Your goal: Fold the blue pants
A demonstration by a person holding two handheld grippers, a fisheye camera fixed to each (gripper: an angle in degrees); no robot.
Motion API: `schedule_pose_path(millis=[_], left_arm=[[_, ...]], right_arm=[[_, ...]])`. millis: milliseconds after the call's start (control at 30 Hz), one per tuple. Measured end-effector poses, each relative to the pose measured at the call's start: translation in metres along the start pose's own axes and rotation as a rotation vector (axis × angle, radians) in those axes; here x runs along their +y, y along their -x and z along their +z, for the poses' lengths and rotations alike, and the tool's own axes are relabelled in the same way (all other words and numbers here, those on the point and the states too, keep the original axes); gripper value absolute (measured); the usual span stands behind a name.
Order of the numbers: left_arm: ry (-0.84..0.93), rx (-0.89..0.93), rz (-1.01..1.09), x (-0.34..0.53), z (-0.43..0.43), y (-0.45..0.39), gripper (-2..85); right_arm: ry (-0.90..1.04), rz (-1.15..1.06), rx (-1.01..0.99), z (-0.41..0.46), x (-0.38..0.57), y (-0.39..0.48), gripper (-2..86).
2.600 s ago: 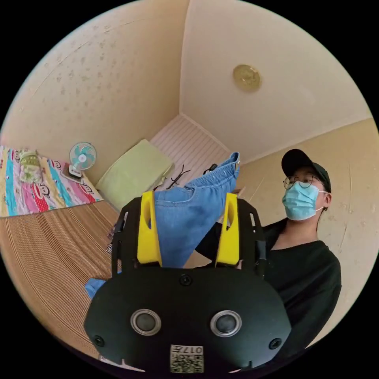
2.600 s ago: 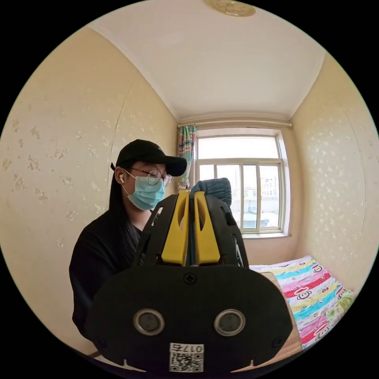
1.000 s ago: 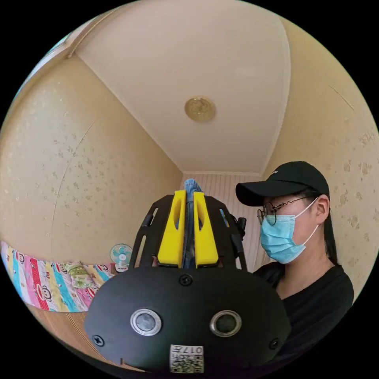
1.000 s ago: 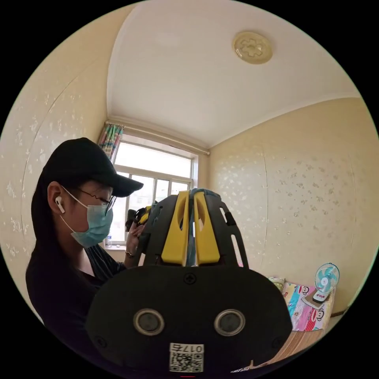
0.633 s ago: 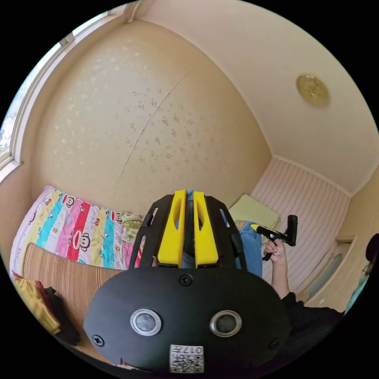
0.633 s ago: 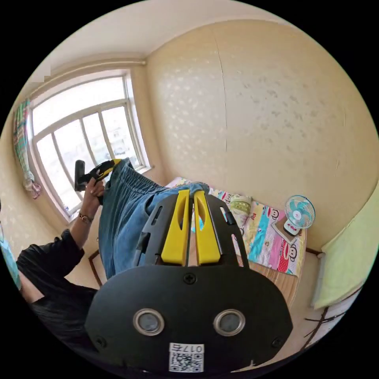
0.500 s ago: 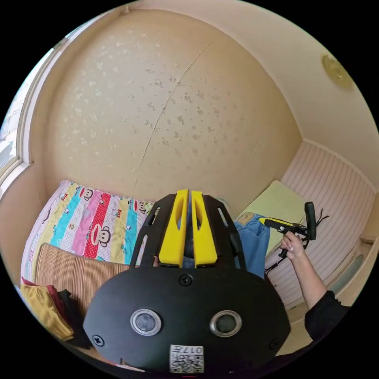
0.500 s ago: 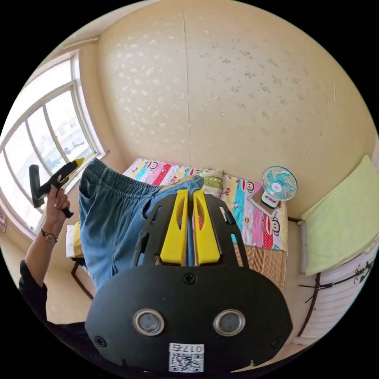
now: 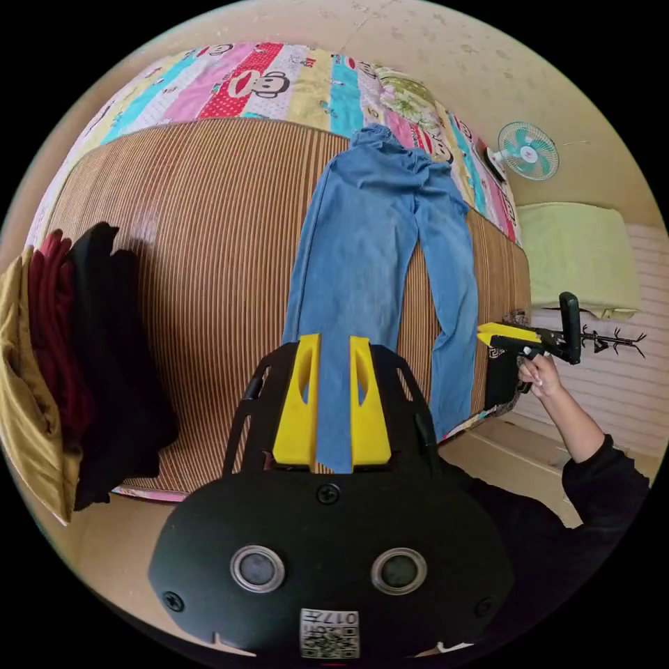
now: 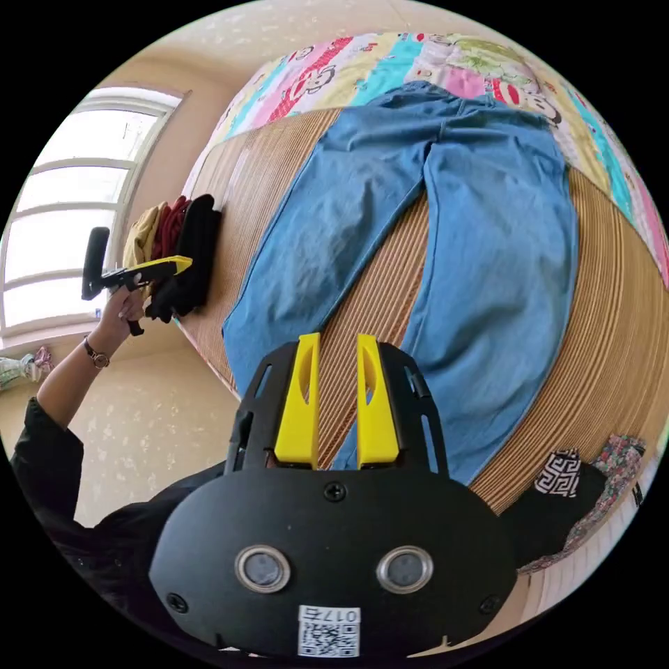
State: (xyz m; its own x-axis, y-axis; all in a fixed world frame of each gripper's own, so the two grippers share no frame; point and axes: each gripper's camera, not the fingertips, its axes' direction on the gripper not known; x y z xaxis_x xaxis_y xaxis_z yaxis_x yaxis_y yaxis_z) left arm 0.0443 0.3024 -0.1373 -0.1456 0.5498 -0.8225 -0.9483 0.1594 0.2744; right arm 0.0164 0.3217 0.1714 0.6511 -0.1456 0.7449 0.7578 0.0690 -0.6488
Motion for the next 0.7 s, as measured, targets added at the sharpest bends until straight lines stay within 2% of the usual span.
schedule_pose_path(millis=[133,267,367,400,467,533,600,667,700], left_arm=[[0.138,-0.014,-0.085,0.054,0.039,0.086,9.7],[0.173,0.067,-0.093,0.075,0.046,0.132,10.7],[0.131,0.113,-0.097,0.076,0.027,0.158,3.7],[0.165,0.151,-0.097,0.072,0.018,0.167,0.6],[0.208,0.293,-0.035,0.069,0.0,0.178,-0.2],[0.209,0.612,0.117,0.074,-0.044,0.19,-0.7],[0.165,0.795,0.161,0.088,-0.08,0.209,-0.9],[0.095,0.776,0.066,0.106,-0.104,0.244,-0.9],[0.075,0.708,-0.05,0.119,-0.11,0.273,-0.9]], right_arm=[[0.146,0.007,-0.265,0.098,0.058,0.009,10.3],[0.225,0.112,-0.361,0.15,0.094,0.005,9.1],[0.237,0.196,-0.498,0.159,0.117,-0.011,4.8],[0.245,0.2,-0.582,0.154,0.124,-0.017,4.3],[0.225,0.179,-0.734,0.133,0.136,-0.024,3.7],[0.139,0.126,-0.974,0.093,0.159,-0.033,3.3],[0.116,0.107,-1.083,0.074,0.179,-0.043,3.2],[0.16,0.126,-0.996,0.07,0.198,-0.057,3.3],[0.223,0.158,-0.824,0.073,0.21,-0.067,3.4]])
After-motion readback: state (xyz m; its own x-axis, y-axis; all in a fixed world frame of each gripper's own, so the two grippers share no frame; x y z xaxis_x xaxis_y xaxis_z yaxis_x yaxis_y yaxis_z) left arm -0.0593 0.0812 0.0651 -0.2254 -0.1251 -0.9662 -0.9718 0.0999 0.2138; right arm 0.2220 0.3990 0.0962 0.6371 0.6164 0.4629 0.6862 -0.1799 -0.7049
